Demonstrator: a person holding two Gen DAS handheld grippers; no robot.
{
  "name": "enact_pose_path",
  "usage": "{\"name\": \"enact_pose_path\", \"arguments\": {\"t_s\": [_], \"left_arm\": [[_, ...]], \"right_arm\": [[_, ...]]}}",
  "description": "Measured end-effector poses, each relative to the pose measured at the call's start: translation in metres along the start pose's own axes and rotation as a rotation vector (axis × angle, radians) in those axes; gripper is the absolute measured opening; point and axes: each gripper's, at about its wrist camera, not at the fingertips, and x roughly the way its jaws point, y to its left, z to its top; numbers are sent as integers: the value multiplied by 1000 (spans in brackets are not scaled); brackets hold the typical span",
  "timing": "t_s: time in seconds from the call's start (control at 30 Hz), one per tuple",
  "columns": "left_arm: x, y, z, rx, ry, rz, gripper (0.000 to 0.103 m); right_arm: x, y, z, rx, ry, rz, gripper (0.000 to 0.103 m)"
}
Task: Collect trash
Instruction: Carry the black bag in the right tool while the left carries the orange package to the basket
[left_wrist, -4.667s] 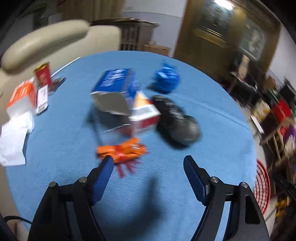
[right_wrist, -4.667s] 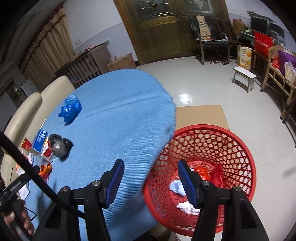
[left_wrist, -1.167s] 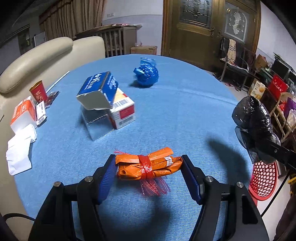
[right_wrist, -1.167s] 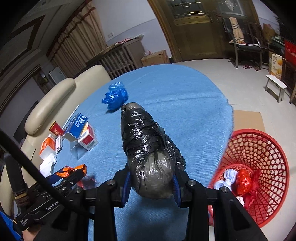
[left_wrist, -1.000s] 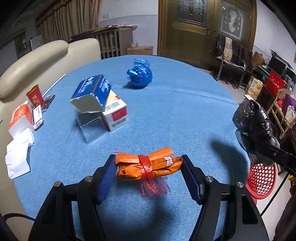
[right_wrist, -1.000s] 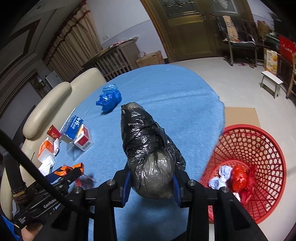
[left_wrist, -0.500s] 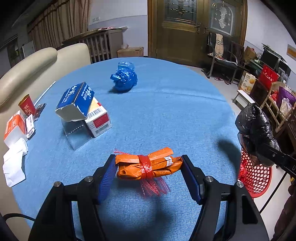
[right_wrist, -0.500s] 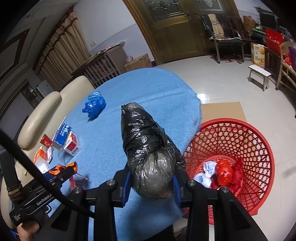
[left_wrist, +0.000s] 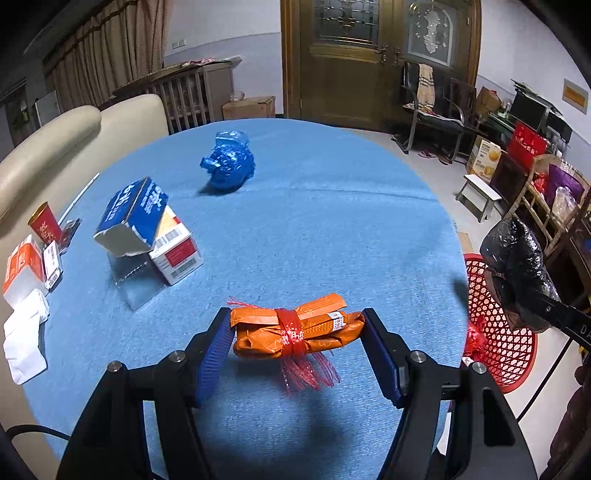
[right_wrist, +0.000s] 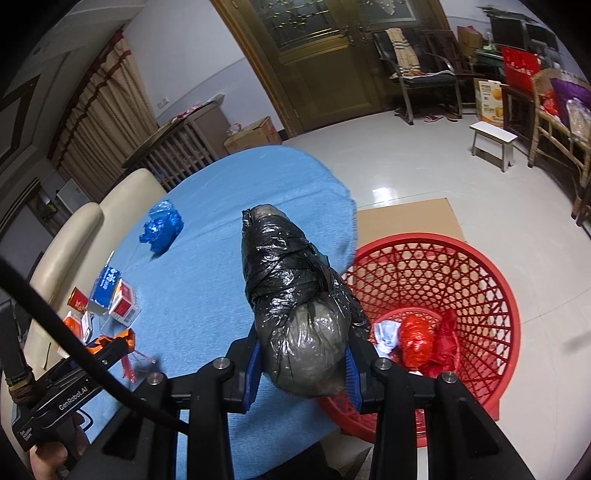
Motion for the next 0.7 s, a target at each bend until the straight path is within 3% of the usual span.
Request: {"name": "enact_pose_path", "arguments": {"t_s": [0.7], "left_arm": [[2, -53, 17, 88, -11, -60, 70]], "right_arm": [[-10, -68, -6, 120, -17, -114, 39]]}}
